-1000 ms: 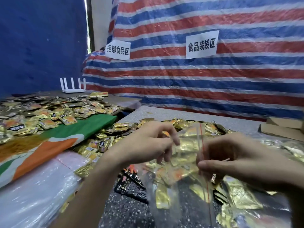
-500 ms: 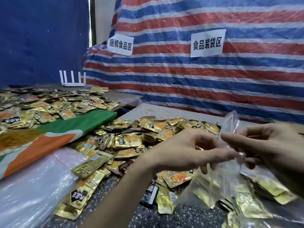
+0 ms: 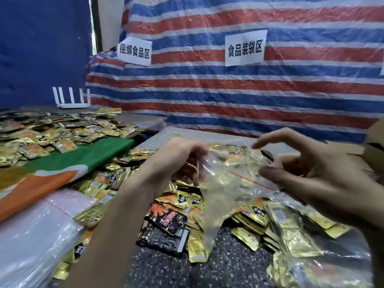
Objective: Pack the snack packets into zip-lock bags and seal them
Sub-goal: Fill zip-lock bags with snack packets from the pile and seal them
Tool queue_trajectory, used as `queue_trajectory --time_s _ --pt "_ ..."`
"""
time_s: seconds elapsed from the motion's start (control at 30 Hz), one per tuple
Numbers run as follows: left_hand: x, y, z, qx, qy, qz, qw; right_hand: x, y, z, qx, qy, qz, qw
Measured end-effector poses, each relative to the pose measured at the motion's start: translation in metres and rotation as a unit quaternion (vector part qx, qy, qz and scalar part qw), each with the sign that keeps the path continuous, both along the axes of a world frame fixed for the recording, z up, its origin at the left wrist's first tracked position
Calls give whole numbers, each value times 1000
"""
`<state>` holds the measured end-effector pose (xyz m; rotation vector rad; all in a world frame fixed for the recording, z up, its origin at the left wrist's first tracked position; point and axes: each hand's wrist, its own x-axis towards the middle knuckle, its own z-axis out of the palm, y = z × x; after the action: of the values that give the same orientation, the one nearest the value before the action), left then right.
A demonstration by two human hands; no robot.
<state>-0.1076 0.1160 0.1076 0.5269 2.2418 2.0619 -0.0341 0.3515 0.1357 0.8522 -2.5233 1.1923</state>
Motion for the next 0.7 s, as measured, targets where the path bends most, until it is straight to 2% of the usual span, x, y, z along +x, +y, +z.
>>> queue_trajectory --time_s 0.17,0.27,0.37,0.43,0.5,0.57,0.6,0.63,0.67,0.7 --pt "-10 -6 -4 21 -36 34 999 -3 -3 -5 72 14 17 997" --pt "-15 -10 -6 17 -44 32 998 -4 -7 -6 123 -46 26 991" --pt "-25 -11 -13 4 -55 35 998 -3 -10 -6 118 -116 34 986" --pt "-34 -14 -22 15 -62 -10 998 -5 -8 -6 139 -95 31 985" --pt "-43 -24 -31 50 -77 -95 991 -6 -8 -6 171 -66 36 982" --pt "-53 -33 -42 75 -90 -108 987 -5 -6 -6 154 -66 55 984" --pt "-62 -36 -50 59 -81 -65 993 -5 -5 -6 151 -63 62 984" --pt "-73 -39 -60 5 -54 16 998 -5 -5 -6 156 -57 65 984" --pt "-84 -40 -72 -102 -8 123 987 -5 -4 -6 160 -48 66 984" --pt "-94 -42 -85 -241 37 219 945 -5 -5 -6 163 -39 69 983"
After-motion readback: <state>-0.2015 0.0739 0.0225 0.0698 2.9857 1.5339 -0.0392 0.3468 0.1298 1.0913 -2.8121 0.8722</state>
